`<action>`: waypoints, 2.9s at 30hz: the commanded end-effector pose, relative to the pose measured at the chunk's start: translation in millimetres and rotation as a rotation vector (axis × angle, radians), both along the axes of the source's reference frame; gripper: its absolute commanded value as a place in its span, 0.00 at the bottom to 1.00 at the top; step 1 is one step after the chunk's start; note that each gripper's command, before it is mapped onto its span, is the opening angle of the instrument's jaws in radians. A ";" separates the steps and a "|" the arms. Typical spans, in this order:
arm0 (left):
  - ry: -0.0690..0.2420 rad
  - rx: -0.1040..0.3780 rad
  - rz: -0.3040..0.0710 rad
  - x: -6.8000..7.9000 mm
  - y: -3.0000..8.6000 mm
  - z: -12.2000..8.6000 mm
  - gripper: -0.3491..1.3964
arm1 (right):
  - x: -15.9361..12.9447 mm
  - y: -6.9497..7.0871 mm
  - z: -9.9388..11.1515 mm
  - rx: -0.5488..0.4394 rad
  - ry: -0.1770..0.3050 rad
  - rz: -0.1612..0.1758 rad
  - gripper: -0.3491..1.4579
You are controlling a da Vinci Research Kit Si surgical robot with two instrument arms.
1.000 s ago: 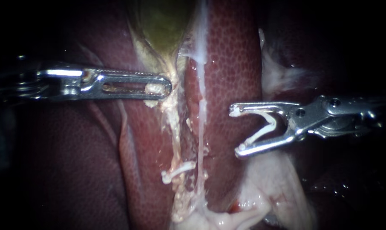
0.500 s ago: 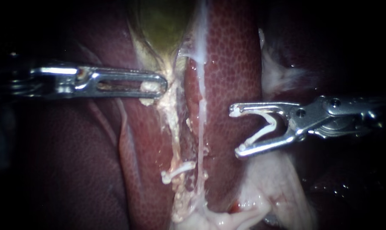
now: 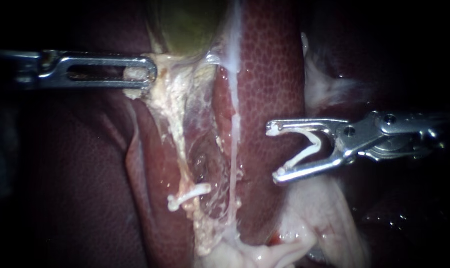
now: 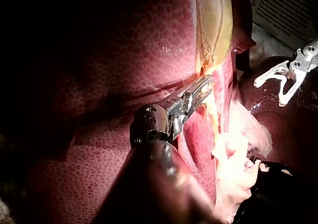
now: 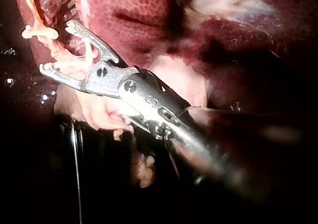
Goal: Clipping second clip left tube
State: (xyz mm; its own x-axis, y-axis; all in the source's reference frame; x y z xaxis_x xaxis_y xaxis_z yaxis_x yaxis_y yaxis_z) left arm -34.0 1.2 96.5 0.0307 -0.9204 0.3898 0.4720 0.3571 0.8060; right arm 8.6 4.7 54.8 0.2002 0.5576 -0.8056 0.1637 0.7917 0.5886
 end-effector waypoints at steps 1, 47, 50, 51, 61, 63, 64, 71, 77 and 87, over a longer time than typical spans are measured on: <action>0.000 0.000 -0.001 0.1 0.0 0.0 0.00 | 0.0 0.0 0.0 0.000 0.000 0.000 0.53; 0.005 -0.001 -0.006 0.0 -0.3 -0.4 0.00 | 13.9 -6.5 12.2 0.049 0.002 -0.039 0.53; 0.005 -0.001 -0.006 0.0 -0.3 -0.4 0.00 | 14.5 -7.0 12.4 0.064 0.007 -0.050 0.53; 0.005 -0.001 -0.006 0.0 -0.3 -0.4 0.00 | 14.6 -7.2 12.4 0.069 0.010 -0.056 0.53; 0.005 -0.001 -0.006 0.0 -0.4 -0.4 0.00 | 16.1 -8.5 12.0 0.104 0.040 -0.110 0.53; 0.005 -0.001 -0.007 0.0 -0.4 -0.4 0.00 | 16.3 -8.6 11.9 0.109 0.041 -0.114 0.53; 0.005 -0.001 -0.007 0.0 -0.4 -0.4 0.00 | 16.4 -8.6 11.9 0.109 0.042 -0.115 0.53; 0.006 -0.002 -0.007 -0.1 -0.5 -0.3 0.00 | 17.1 -8.4 12.1 0.134 0.044 -0.125 0.53; 0.007 -0.003 -0.009 -0.3 -0.5 -0.3 0.00 | 17.6 -8.2 12.4 0.149 0.054 -0.145 0.52; 0.008 -0.003 -0.010 -0.4 -0.7 -0.3 0.00 | 17.9 -8.1 13.4 0.164 0.054 -0.151 0.51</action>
State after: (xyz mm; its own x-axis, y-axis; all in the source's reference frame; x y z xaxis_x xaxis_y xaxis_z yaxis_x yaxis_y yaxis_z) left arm -34.4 0.6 96.2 0.0248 -0.9194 0.3926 0.4815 0.3551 0.8013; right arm 26.5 -3.3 68.3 0.2517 0.6507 -0.7164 0.3071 0.6483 0.6967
